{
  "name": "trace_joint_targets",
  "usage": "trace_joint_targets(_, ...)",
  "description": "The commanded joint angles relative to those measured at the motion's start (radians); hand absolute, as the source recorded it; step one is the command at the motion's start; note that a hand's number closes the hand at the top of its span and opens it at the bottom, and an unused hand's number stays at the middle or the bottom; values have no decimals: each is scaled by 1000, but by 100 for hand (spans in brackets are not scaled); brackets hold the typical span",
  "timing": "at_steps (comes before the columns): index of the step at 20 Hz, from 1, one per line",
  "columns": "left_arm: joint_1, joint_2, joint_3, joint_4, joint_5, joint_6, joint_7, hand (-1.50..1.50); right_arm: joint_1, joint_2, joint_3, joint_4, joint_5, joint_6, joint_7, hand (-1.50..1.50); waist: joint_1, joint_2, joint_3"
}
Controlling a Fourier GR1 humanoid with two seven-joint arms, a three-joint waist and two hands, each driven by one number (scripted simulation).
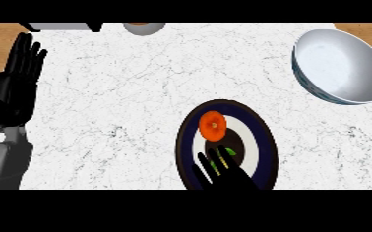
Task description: Pick the lemon from the plate and place it in the bowl
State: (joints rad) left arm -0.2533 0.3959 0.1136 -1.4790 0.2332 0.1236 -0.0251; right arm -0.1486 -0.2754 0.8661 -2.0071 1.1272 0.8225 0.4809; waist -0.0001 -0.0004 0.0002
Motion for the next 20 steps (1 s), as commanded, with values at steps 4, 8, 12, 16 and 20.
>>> trace_joint_targets(4,-12,29,71,34,20,-87,0,0,-4,-4,-2,98,48,-61,-98,-150,0,0,0)
trace_joint_targets(8,-43,10,66,56,-14,-73,-1,0,-10,-52,-81,103,60,-68,-149,-150,-2,0,0)
trace_joint_targets(12,31,-27,49,-105,-21,-40,73,0,-6,5,-28,222,122,-136,-153,-150,4,-1,0)
trace_joint_targets(16,5,-41,78,2,-36,-68,-11,0,6,-6,-52,223,146,-142,-191,-150,-1,0,0)
trace_joint_targets(20,58,-42,90,-53,-24,-90,-7,0,-6,51,-77,386,177,-231,-188,-150,4,0,0)
